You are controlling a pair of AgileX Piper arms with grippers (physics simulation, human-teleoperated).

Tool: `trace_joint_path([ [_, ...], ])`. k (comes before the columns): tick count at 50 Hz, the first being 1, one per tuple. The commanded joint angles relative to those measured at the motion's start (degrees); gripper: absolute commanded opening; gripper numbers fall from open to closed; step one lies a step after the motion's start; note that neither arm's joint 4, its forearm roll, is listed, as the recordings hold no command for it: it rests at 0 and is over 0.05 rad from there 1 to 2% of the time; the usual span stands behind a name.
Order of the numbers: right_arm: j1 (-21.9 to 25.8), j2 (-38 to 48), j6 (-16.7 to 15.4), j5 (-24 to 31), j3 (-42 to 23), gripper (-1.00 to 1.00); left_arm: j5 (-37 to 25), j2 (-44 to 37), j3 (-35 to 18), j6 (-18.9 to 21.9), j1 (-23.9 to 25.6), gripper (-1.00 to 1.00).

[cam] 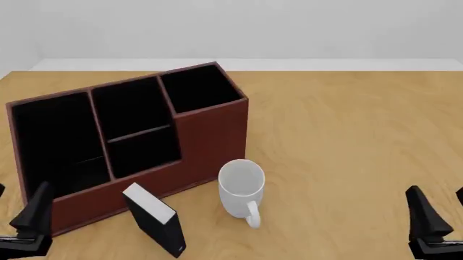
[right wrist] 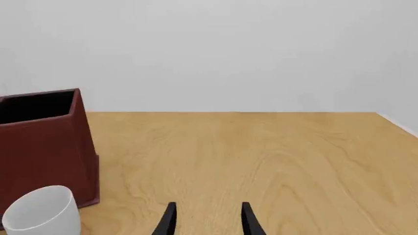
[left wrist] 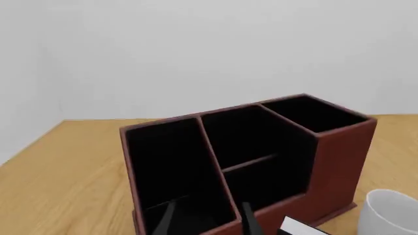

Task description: Pick up the book and place it in the front compartment of the caddy.

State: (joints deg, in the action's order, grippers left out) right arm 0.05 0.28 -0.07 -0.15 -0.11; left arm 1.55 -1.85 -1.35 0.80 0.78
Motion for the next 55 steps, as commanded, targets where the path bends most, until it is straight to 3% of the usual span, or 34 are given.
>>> trace_joint_path([
  [1,-0.01,0.05,-0.25,0.24,-0.33,1.0,-0.89,0.87,1.14,-0.67,0.07,1.0],
  [14,-0.02,0.23,-0.15,0.16,-0.39,1.0,4.91,-4.95,1.32,-0.22,0.46,1.0],
  [17,-0.02,0.35,-0.08,0.01,-0.35,1.0,9.4,-8.83,1.27,1.89,0.79,1.0],
  [24,-0.01,0.35,-0.19,-0.19,-0.16,1.0,21.09,-21.78,0.35,-0.13,2.43,1.0],
  [27,-0.02,0.29,-0.11,-0.06,-0.21,1.0,27.32,-29.35,-1.01,1.2,3.74,1.0],
  [35,0.0,0.33,-0.23,-0.23,-0.12,1.0,32.93,-39.51,-5.24,2.8,7.27,1.0],
  [39,-0.02,0.23,-0.07,-0.02,-0.18,1.0,32.12,-43.42,-8.24,2.28,9.05,1.0],
  [41,-0.01,0.21,-0.15,-0.02,-0.19,1.0,30.48,-42.54,-9.45,4.1,11.32,1.0],
  [43,0.01,0.18,-0.26,0.0,-0.21,1.0,28.02,-41.69,-10.97,3.29,13.69,1.0],
  [47,0.0,0.45,-0.1,-0.33,-0.1,1.0,22.57,-41.88,-15.01,6.58,17.97,1.0],
  [55,0.01,0.34,-0.19,-0.18,-0.17,1.0,12.09,-41.37,-23.6,11.71,21.86,1.0],
])
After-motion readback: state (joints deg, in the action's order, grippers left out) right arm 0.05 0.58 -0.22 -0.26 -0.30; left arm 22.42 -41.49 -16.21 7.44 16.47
